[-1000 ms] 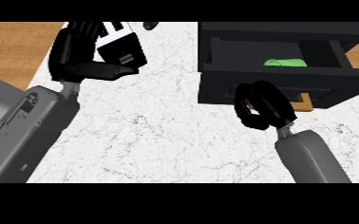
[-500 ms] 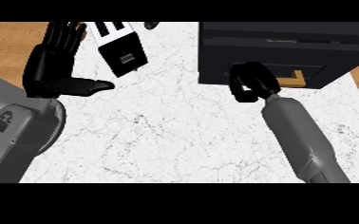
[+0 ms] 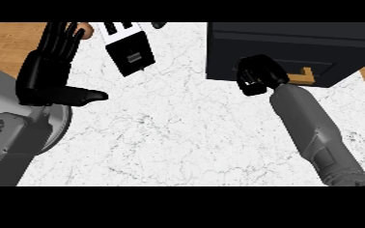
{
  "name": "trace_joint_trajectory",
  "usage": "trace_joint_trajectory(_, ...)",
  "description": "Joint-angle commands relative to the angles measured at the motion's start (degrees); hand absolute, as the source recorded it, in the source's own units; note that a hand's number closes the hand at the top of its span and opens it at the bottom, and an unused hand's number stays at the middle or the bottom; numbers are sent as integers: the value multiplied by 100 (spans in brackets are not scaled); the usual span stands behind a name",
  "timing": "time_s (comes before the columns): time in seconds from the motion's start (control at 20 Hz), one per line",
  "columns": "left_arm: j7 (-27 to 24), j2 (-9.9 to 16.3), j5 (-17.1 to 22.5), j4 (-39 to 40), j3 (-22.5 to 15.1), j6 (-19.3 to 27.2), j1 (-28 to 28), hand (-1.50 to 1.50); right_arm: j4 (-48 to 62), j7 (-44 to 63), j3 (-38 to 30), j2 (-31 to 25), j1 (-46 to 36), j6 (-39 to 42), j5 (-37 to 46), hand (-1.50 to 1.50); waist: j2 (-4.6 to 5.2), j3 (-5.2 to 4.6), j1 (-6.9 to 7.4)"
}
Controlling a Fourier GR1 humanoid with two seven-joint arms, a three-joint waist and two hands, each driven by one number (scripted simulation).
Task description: Pick up the cup, place it into the drawer and close the drawer
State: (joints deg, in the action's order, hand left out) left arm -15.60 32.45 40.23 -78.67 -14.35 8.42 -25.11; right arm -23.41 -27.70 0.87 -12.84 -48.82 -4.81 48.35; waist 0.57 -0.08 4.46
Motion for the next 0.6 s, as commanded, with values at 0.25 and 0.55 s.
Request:
trace_joint_trajectory(0.25, 34, -132, 36, -56, -44, -191, 13, -150, 761, 144, -409, -677, -832, 393, -161, 150, 213, 26, 153)
trace_joint_trajectory(0.55, 119, -164, 110, -55, -40, -286, 8, -150, 710, 5, -696, -637, -777, 165, -440, 150, 240, 33, 218)
